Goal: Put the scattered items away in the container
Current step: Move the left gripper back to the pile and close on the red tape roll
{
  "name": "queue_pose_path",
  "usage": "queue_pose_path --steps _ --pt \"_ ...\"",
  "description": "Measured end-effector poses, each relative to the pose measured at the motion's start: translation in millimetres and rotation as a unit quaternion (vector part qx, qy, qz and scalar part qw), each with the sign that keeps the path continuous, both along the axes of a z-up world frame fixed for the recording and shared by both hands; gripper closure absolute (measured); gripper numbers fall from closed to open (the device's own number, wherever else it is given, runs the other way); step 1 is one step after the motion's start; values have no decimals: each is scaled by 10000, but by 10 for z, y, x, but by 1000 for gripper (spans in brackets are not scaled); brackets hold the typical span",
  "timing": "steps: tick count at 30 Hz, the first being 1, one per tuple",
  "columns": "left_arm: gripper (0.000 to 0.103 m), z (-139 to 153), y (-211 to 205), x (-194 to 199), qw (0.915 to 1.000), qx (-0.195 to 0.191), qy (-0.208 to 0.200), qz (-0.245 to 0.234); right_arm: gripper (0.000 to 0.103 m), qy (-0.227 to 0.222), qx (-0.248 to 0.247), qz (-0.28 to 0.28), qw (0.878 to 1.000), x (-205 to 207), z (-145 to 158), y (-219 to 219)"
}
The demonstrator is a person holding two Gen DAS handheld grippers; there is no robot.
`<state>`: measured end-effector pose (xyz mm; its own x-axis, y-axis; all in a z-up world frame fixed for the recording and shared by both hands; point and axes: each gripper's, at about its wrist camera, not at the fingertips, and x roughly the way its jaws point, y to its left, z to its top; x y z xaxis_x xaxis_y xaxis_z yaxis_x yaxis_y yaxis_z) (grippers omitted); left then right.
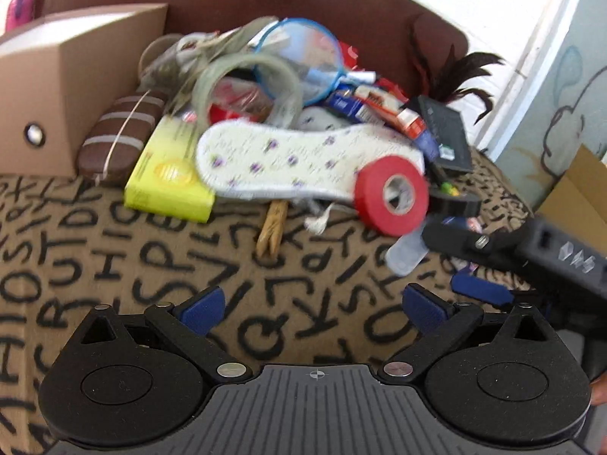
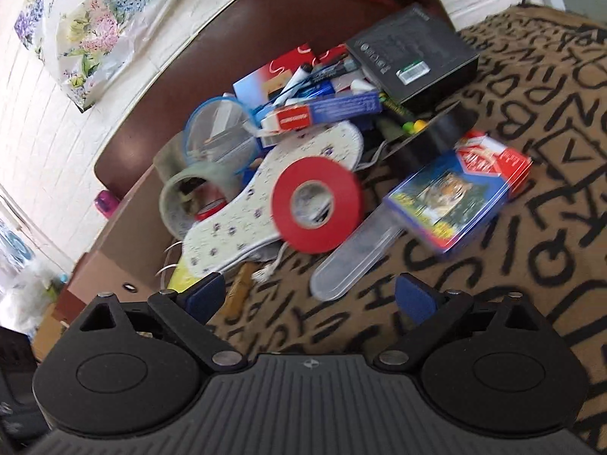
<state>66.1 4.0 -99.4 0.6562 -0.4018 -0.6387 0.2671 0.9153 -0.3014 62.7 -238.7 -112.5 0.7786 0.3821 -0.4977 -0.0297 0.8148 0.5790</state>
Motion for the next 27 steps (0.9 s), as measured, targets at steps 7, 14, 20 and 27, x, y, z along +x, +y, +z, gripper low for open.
queue_pose_path --steps 7,14,20,27 --pt "8 115 -178 268 9999 6 -117 -28 42 -417 -719 -14 9965 91 -13 -23" --pt "21 124 -397 628 9999 3 -51 -112 64 -621 -1261 79 9900 262 -17 3" --pt "35 89 -525 881 9994 41 42 -344 74 -652 -1241 123 9901 380 -20 -46" --pt "36 109 -579 951 9983 -6 44 -585 77 -640 -759 145 9949 433 -72 -158"
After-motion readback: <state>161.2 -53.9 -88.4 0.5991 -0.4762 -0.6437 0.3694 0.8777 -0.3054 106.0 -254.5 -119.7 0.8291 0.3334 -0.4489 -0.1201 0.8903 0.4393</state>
